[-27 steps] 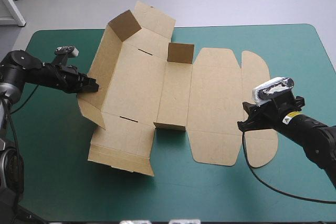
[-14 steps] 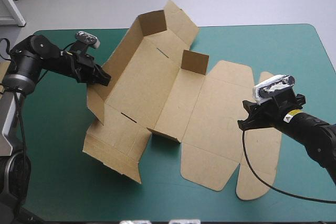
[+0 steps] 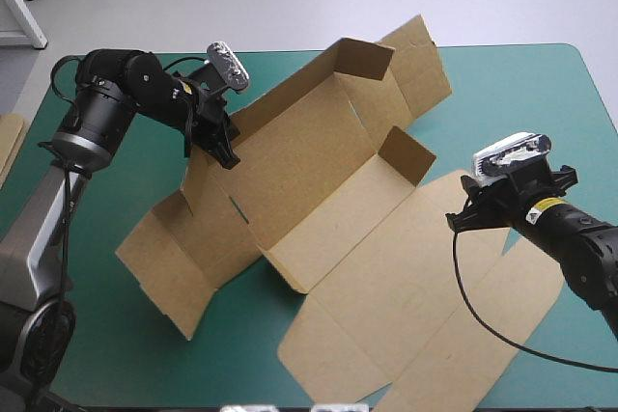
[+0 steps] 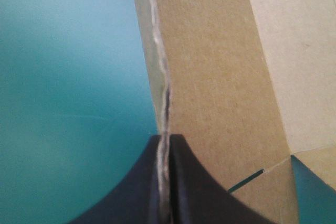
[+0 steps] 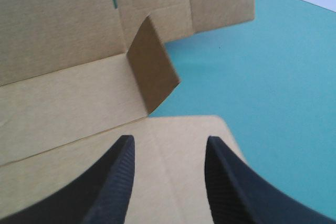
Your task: Fold the box
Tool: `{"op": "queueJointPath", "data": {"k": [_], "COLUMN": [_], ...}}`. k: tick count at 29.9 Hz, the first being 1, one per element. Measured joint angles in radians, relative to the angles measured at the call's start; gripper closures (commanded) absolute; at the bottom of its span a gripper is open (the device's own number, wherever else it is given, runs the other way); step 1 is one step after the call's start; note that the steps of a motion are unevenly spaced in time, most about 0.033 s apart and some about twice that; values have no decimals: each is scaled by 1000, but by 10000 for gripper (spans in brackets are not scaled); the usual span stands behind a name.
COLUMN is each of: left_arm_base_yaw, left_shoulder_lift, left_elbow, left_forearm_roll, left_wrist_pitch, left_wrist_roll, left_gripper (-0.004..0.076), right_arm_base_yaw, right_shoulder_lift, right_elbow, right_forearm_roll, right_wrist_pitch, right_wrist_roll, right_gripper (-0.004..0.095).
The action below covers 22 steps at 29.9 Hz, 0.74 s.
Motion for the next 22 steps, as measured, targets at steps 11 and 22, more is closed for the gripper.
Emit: {"op": "queueJointPath", "data": {"k": [11, 22], "left_arm_base_yaw": [-19, -123], "left_shoulder_lift": [0, 0], "left_elbow": [-141, -148], "left_forearm_roll": [199, 272], "left_wrist_pitch": [5, 5], "left_wrist_roll": [179, 292], "left_gripper": [713, 734], "right_arm_base_yaw": [0, 0], "right_shoulder_lift": [0, 0], "right_elbow": [-51, -90], "right_forearm_roll": [-26, -59], "right_wrist_pitch": [-11, -25], "right_wrist_roll": [39, 40], "right_gripper": [505, 505]}}
